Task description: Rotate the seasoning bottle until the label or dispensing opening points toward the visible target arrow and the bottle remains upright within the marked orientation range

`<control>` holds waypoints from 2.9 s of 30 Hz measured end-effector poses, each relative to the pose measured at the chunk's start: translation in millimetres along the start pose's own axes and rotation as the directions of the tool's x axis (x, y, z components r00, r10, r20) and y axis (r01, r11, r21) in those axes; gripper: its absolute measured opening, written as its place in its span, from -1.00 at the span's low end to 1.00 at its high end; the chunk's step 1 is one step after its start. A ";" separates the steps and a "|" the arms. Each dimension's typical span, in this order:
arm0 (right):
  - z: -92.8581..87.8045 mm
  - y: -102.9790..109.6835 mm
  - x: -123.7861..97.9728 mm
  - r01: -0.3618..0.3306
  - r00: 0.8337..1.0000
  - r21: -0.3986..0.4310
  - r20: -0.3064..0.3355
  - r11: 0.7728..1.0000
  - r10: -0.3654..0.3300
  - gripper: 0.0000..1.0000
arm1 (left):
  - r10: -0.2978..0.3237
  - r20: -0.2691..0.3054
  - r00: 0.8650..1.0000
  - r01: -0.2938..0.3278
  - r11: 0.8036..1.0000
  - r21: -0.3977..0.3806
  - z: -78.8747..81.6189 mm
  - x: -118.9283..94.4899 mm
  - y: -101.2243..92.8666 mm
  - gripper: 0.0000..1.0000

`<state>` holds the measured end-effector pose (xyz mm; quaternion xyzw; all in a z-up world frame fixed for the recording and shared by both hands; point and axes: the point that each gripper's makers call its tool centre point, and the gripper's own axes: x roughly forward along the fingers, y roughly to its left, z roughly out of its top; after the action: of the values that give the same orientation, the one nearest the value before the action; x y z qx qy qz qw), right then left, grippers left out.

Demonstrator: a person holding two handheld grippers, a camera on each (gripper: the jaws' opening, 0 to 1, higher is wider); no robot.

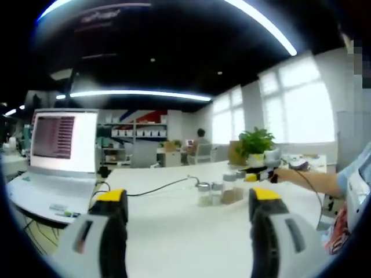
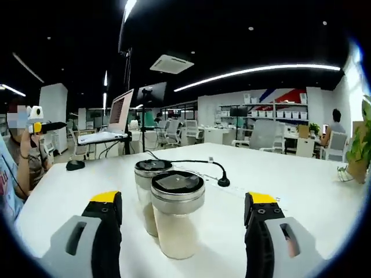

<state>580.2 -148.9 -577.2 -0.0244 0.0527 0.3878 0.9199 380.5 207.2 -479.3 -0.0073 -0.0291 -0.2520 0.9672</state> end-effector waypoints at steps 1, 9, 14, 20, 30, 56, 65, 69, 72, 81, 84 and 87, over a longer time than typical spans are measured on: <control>-1.1 -0.2 1.6 -0.014 1.000 -0.013 0.008 1.000 0.014 0.73 | 0.001 -0.002 1.000 -0.001 1.000 0.000 -0.4 0.0 0.4 0.82; -11.4 7.5 13.0 -0.166 0.984 -0.053 0.056 0.985 0.169 0.39 | -0.012 -0.011 1.000 0.012 1.000 0.014 -1.6 1.7 -4.0 0.82; -20.0 16.6 15.1 -0.228 0.972 -0.041 0.054 0.973 0.230 0.27 | -0.019 -0.021 1.000 0.020 1.000 0.012 -5.1 4.6 -6.2 0.81; -23.3 21.6 22.3 -0.267 0.962 -0.027 0.053 0.963 0.268 0.14 | -0.028 -0.038 0.999 0.029 1.000 0.007 -10.7 8.8 -7.6 0.80; -24.9 29.5 23.1 -0.304 0.949 -0.003 0.081 0.953 0.303 -0.07 | -0.026 -0.046 0.999 0.026 1.000 0.000 -13.2 10.3 -8.7 0.78; -26.6 34.6 17.8 -0.311 0.946 -0.019 0.086 0.950 0.312 -0.17 | -0.024 -0.059 0.998 0.023 1.000 -0.017 -17.3 14.2 -6.1 0.75; -16.7 59.4 4.3 -0.356 0.930 -0.054 0.078 0.933 0.359 -0.17 | -0.033 -0.072 0.997 0.031 0.999 -0.025 -22.3 17.6 -8.0 0.74; -5.2 82.9 -10.0 -0.397 0.911 -0.072 0.093 0.915 0.403 -0.17 | -0.039 -0.073 0.997 0.037 0.999 -0.025 -22.5 17.7 -9.8 0.74; 0.3 94.0 -21.8 -0.407 0.905 -0.032 0.121 0.913 0.407 -0.16 | -0.043 -0.067 0.997 0.041 0.999 -0.033 -20.6 16.2 -8.5 0.74; -17.0 121.6 -47.2 -0.413 0.907 -0.084 0.052 0.907 0.418 -0.16 | -0.025 -0.048 0.999 0.023 0.999 -0.041 -16.2 11.7 -3.6 0.74; -17.9 124.8 -49.6 -0.418 0.905 -0.083 0.054 0.905 0.423 -0.16 | -0.027 -0.053 0.998 0.025 0.999 -0.041 -17.9 12.7 -4.5 0.73; -18.0 127.4 -51.2 -0.421 0.903 -0.067 0.062 0.905 0.425 -0.16 | -0.033 -0.059 0.998 0.030 0.999 -0.043 -19.1 12.9 -6.2 0.73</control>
<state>452.1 -97.9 -589.6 -0.0217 0.0123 0.5799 0.8143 389.8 195.0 -497.6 -0.0195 0.0047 -0.2679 0.9632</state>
